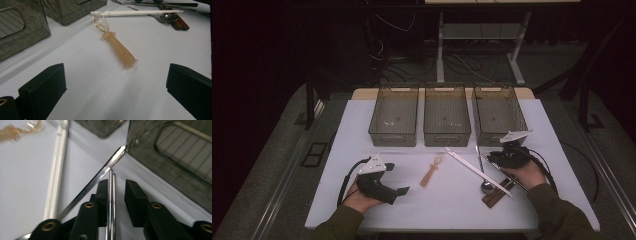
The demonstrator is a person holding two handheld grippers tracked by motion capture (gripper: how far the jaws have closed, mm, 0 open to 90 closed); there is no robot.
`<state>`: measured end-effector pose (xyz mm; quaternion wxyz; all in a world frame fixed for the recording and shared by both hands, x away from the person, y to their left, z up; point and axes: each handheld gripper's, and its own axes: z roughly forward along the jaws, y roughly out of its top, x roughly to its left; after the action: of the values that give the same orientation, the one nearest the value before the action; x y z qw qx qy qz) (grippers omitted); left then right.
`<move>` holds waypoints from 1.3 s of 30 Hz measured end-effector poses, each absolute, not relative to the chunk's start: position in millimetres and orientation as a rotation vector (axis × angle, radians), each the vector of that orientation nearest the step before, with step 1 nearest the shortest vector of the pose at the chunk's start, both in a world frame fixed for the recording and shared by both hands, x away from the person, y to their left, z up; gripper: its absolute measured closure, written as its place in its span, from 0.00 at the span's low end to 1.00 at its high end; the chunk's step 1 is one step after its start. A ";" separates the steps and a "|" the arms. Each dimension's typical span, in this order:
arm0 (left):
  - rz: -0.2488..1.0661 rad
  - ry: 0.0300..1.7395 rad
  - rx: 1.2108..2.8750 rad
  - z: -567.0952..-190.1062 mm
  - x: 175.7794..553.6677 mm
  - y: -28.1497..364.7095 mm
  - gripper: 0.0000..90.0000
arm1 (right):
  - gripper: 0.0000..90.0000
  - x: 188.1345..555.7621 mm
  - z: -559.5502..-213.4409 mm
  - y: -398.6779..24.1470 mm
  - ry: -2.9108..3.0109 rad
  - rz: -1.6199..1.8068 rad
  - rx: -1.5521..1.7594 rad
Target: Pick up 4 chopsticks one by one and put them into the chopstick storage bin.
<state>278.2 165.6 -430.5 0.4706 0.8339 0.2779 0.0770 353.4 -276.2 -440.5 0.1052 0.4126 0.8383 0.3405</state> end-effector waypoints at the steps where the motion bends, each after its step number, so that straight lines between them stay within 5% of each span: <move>1: 0.189 0.681 2.043 -430.4 278.0 165.7 0.01 | 0.77 353.3 -439.0 -278.0 2.464 1.016 1.216; 9: 0.185 0.681 2.038 -430.1 277.9 165.7 0.01 | 0.56 340.3 -420.7 -291.8 2.430 1.145 1.236; 17: 0.181 0.677 2.032 -429.9 278.4 165.3 0.01 | 0.51 308.0 -406.9 -312.2 2.451 1.174 1.178; 39: 0.181 0.673 2.035 -430.3 279.0 164.8 0.01 | 0.79 252.5 -420.3 -368.0 2.486 1.046 1.240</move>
<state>279.0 164.8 -430.3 0.4751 0.8325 0.2753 0.0739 252.5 -368.0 -420.3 0.0866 0.4162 0.8343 0.3510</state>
